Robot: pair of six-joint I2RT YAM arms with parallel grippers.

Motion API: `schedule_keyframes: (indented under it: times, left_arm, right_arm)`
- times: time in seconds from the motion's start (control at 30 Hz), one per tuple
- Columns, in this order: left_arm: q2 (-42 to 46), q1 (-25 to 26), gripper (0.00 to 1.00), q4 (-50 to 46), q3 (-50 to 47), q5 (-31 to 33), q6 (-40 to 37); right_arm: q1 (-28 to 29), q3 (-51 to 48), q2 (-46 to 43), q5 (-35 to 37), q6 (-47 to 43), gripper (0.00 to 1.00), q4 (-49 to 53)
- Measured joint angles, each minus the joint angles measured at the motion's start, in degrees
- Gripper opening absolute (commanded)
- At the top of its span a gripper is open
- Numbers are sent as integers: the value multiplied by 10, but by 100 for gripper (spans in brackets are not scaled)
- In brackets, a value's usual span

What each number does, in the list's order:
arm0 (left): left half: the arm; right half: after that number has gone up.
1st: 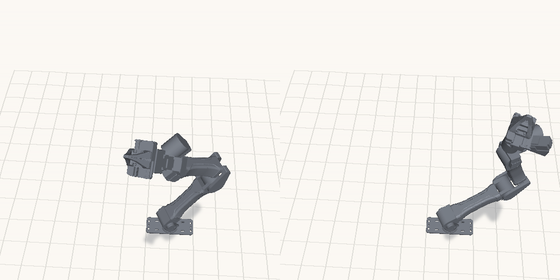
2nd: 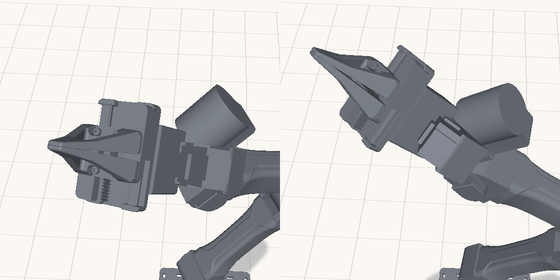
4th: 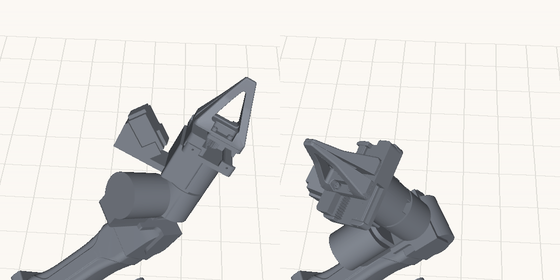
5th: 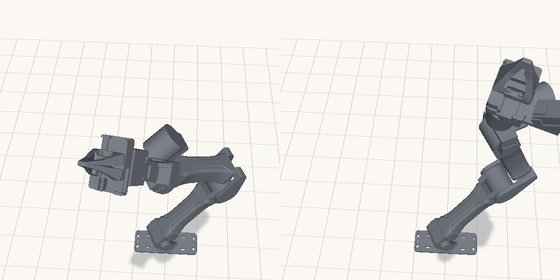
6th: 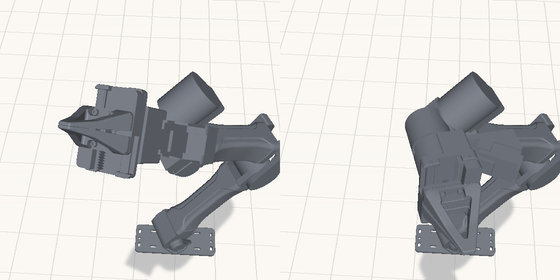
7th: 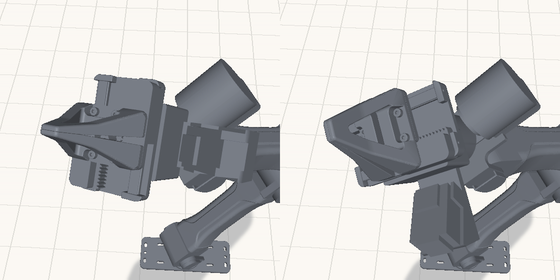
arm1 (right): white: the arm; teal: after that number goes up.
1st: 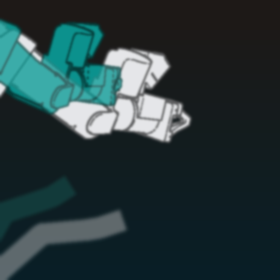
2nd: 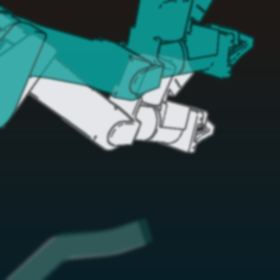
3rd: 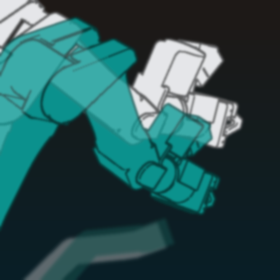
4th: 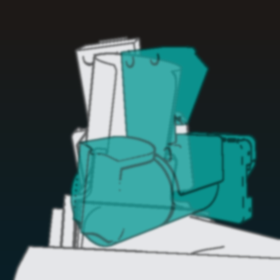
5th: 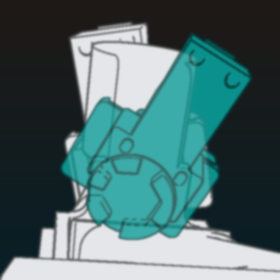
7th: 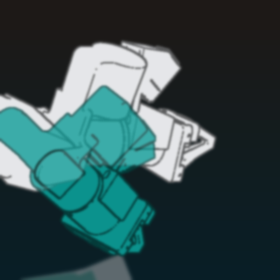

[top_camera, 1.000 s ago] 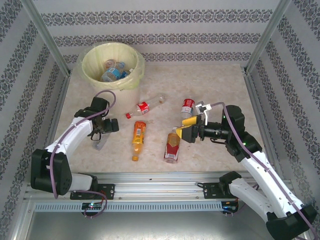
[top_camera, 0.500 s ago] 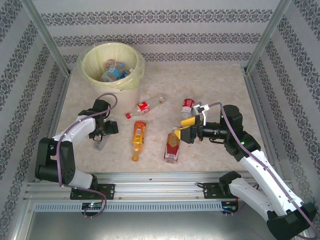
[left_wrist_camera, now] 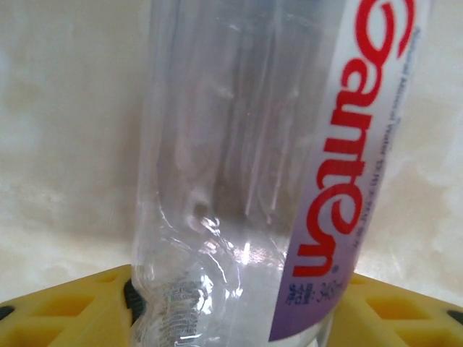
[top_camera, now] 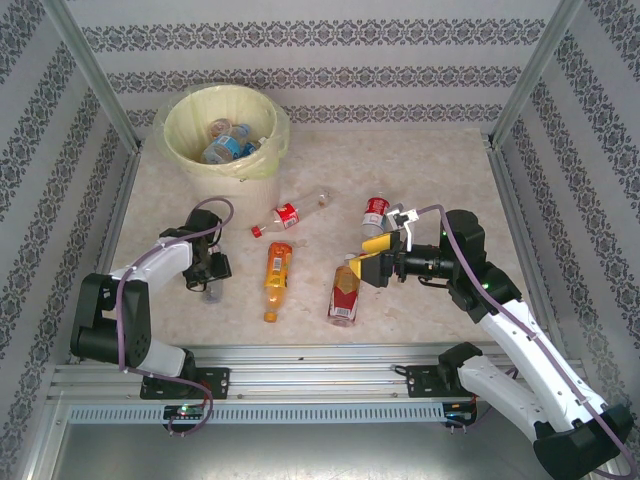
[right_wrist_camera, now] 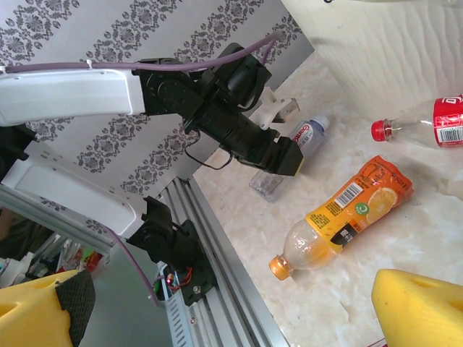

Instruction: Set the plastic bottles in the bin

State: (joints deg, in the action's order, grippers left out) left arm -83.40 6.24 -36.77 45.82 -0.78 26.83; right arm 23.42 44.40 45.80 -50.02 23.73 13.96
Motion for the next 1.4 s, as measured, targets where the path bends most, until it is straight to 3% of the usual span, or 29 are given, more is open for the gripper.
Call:
schedule_keyframes:
  times: [0.07, 0.4, 0.7, 1.1, 1.4]
  left_arm:
    - [6, 0, 50, 0, 0, -1, 5]
    - [140, -30, 49, -26, 10, 7, 28]
    - [226, -84, 50, -92, 109, 17, 30]
    - [150, -108, 49, -149, 343, 8, -64]
    - [50, -108, 50, -165, 538, -52, -145]
  right_arm:
    - [0, 0, 0, 1, 0, 98, 0]
    - [0, 0, 0, 9, -1, 98, 0]
    - [1, 0, -13, 11, -1, 98, 0]
    - [1, 0, -37, 11, 0, 98, -1]
    - [1, 0, -46, 11, 1, 98, -5]
